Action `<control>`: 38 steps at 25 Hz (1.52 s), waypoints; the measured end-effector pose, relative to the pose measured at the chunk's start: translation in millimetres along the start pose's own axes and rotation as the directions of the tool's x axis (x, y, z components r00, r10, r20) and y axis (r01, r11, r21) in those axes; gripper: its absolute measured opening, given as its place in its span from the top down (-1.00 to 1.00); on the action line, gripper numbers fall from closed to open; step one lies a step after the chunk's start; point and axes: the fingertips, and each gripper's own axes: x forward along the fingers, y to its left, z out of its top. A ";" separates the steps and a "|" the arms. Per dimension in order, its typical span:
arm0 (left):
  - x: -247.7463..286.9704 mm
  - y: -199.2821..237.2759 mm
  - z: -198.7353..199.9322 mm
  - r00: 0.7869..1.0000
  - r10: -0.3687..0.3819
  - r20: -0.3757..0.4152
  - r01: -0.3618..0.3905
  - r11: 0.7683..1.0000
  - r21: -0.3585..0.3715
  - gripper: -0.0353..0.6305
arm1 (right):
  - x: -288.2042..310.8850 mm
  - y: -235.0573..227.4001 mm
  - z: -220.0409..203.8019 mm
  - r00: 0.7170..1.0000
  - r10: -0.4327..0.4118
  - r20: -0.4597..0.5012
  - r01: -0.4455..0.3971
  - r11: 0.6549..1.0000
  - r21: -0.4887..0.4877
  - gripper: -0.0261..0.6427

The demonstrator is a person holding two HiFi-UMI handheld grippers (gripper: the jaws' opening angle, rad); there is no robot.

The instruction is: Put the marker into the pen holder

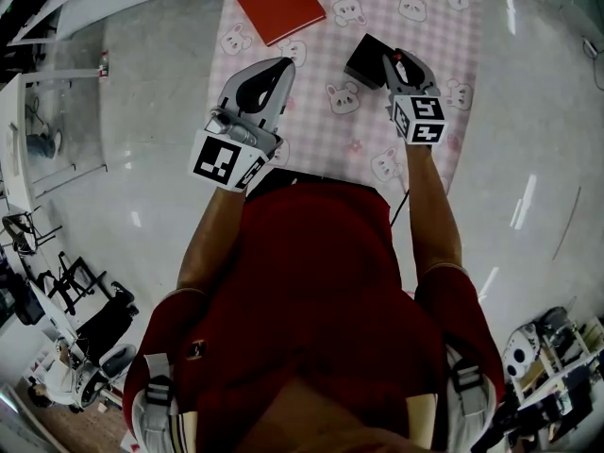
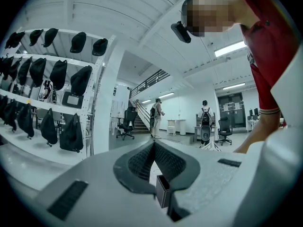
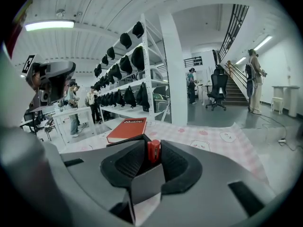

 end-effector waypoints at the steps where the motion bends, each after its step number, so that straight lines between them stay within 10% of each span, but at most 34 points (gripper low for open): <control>1: 0.1 -0.6 -0.1 1.000 -0.001 -0.001 0.001 1.000 0.000 0.88 | -0.1 0.5 0.0 1.000 0.002 0.000 -0.002 1.000 0.000 0.61; 21: -4.3 -10.1 4.9 0.999 -0.035 0.034 0.035 0.999 0.001 0.88 | -30.8 3.5 34.9 0.996 -0.020 0.087 0.021 1.000 -0.008 0.46; 38: -11.3 -22.9 17.2 0.991 -0.102 0.089 0.102 0.995 0.003 0.88 | -111.5 84.5 123.8 0.941 0.064 0.332 -0.073 0.997 0.015 0.85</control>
